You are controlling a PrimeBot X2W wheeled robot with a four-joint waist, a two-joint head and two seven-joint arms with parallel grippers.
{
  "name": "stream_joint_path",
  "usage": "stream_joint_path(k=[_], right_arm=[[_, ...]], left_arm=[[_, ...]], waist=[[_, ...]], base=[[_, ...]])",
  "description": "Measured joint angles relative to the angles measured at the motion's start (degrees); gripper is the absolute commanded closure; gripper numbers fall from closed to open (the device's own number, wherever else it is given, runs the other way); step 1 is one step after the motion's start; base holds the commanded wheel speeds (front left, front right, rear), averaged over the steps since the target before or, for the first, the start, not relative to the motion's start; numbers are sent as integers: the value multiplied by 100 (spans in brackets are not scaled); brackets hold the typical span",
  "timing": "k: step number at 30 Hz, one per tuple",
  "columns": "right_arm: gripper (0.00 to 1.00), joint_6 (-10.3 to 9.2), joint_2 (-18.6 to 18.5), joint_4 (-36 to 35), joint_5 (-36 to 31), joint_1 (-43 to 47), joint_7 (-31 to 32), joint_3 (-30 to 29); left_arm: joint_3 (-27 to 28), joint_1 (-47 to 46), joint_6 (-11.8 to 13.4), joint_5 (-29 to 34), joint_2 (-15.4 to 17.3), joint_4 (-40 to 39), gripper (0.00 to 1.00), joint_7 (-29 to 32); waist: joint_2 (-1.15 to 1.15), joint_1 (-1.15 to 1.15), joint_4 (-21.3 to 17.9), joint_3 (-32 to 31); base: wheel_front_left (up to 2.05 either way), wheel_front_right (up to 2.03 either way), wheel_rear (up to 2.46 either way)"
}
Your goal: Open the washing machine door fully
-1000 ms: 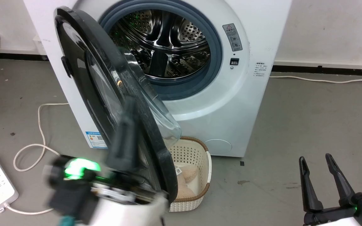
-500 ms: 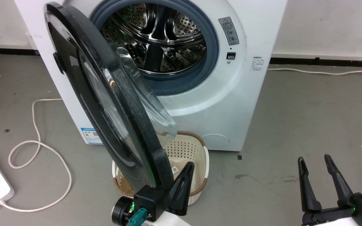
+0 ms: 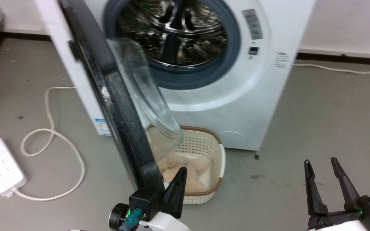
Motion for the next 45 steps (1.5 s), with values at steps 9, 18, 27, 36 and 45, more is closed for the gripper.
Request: stream_joint_path(k=[9,18,27,36,45], right_arm=[[0,0,2,43,44,20,-1,-11],[0,0,7,58,-26,16,-1,55],[0,0,7,54,-361,-93,0,158],[0,0,-107,-18,-426,-307,53,143],[0,0,-162,-79,-444,-383,80,88]], left_arm=[[167,318,125,-92,209,-94,100,-52],[953,381,390,-338,719,-253,100,-83],[1695,13,436,-624,1206,-182,100,-91],[2570,-595,246,-1094,1950,628,100,-75],[3041,-1226,-35,-1359,2451,1612,100,-294]], waist=[[0,-1,780,-118],[0,-1,1616,-53],[0,0,1882,528],[0,1,1748,1127],[0,1,1561,1453]], base=[[0,0,0],[0,0,0],[0,0,0],[0,0,0],[0,0,0]])
